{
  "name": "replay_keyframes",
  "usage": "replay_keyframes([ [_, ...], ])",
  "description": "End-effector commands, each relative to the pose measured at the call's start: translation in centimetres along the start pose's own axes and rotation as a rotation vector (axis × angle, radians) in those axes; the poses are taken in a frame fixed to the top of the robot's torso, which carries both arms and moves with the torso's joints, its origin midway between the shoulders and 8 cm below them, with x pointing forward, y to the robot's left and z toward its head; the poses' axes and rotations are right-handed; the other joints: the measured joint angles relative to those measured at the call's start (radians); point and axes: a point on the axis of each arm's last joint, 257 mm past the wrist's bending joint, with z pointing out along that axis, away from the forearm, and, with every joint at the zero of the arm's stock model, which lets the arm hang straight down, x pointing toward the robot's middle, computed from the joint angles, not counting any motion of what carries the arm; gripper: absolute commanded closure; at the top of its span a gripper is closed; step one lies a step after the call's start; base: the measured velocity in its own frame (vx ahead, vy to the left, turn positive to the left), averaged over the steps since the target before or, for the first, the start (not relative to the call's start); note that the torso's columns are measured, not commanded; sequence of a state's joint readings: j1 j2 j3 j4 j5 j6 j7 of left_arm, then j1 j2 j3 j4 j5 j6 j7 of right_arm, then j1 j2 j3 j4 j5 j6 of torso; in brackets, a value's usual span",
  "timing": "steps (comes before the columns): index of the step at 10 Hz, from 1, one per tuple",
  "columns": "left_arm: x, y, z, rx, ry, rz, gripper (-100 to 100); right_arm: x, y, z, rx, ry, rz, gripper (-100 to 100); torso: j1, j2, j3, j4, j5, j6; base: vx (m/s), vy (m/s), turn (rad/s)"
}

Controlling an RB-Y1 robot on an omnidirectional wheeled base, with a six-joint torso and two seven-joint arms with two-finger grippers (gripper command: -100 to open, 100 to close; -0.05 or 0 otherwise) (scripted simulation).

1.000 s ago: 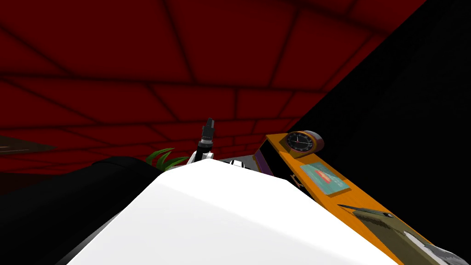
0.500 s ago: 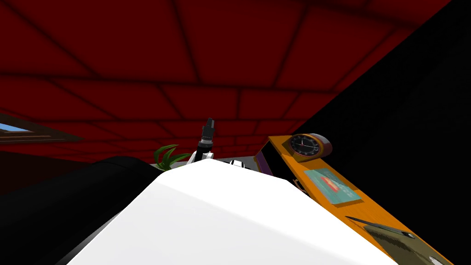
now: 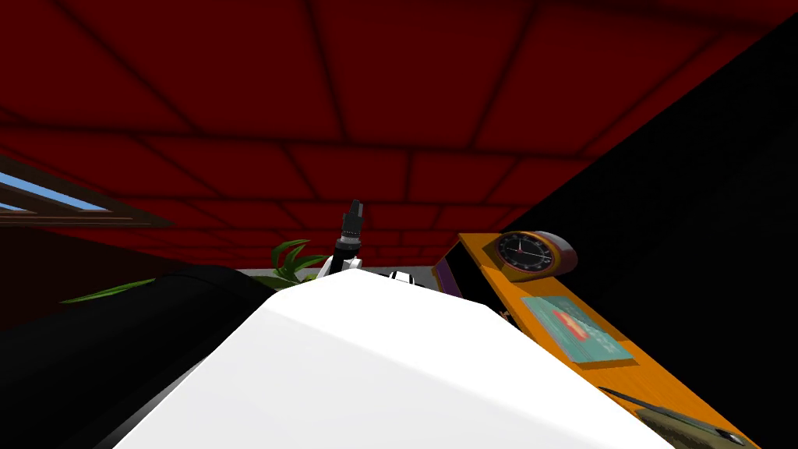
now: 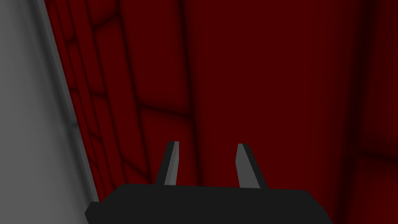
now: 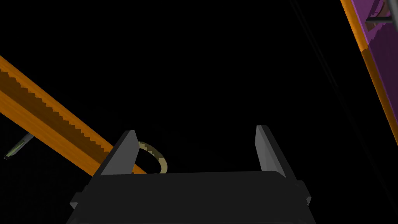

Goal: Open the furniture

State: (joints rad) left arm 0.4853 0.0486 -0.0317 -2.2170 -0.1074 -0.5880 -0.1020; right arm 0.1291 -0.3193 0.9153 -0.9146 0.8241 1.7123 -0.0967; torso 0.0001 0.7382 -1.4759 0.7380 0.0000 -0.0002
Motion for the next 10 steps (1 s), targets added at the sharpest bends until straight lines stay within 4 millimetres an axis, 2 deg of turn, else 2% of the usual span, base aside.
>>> replay_keyframes([
  [1,0.0,0.0,0.0,0.0,0.0,0.0,0,-1.0,-2.0,0.3,0.08,-0.052,-0.017,-100,0.0,0.0,0.0,0.0,0.0,0.0,-0.013,-0.015,0.098],
  [2,0.0,0.0,0.0,0.0,0.0,0.0,0,-1.0,-2.1,0.3,0.085,-0.053,-0.017,-100,0.0,0.0,0.0,0.0,0.0,0.0,-0.009,-0.017,0.061],
  [7,0.0,0.0,0.0,0.0,0.0,0.0,0,-2.9,-6.2,0.1,0.25,-0.154,-0.035,-100,0.0,0.0,0.0,0.0,0.0,0.0,-0.007,-0.017,0.097],
  [10,0.0,0.0,0.0,0.0,0.0,0.0,0,-3.3,-7.7,-0.3,0.312,-0.176,-0.034,-100,0.0,0.0,0.0,0.0,0.0,0.0,-0.005,-0.008,0.028],
])
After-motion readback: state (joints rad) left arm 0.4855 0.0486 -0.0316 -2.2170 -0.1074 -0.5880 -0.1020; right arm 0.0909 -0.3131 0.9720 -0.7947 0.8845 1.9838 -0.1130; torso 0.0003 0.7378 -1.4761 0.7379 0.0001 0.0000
